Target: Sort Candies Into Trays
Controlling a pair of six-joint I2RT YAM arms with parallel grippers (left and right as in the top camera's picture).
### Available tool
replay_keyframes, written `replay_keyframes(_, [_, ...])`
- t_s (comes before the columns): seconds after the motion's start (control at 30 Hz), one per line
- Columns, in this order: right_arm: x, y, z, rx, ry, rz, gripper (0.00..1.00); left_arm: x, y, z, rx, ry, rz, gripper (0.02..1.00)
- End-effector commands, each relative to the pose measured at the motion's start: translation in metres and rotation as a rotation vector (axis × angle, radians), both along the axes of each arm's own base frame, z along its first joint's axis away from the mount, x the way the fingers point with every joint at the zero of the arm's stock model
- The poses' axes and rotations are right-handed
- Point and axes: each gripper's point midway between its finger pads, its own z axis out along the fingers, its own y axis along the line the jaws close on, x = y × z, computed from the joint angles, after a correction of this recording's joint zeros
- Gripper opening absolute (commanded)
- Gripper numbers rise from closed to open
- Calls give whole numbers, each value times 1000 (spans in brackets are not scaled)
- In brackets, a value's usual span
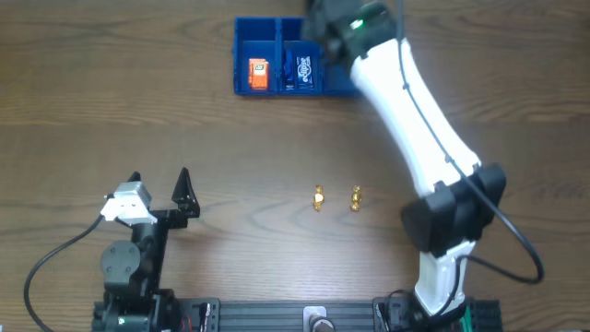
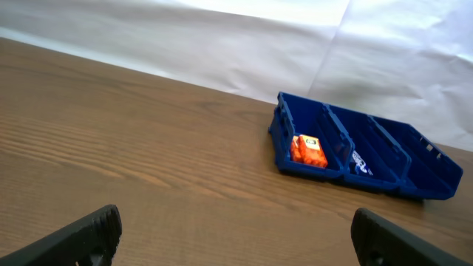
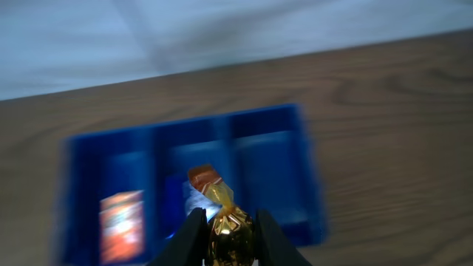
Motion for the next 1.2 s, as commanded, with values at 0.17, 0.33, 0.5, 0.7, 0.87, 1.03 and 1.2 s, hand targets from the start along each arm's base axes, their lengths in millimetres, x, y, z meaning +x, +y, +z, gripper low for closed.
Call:
replay_keyframes(0.17, [31, -25, -107, -37, 187, 13, 176, -1, -1, -16, 22, 49, -8, 998])
replay_keyframes(0.33, [34, -23, -133, -44, 224, 16, 176, -1, -1, -16, 22, 49, -8, 998])
replay_keyframes(0.5, [34, -25, -140, -48, 237, 12, 189, -1, -1, -16, 22, 49, -8, 998])
replay_keyframes(0.7, [36, -25, -143, -49, 236, 12, 566, -1, -1, -16, 22, 49, -8, 998])
replay_keyframes(0.87, [31, -19, -120, -43, 209, 46, 647, -1, -1, -16, 22, 49, -8, 998])
replay_keyframes(1.03, [-5, -8, -54, -36, 170, 91, 680, -1, -1, -16, 22, 49, -8, 998])
replay_keyframes(1.2, [-78, 23, -47, 0, 243, 173, 794, -1, -1, -16, 22, 49, -8, 996])
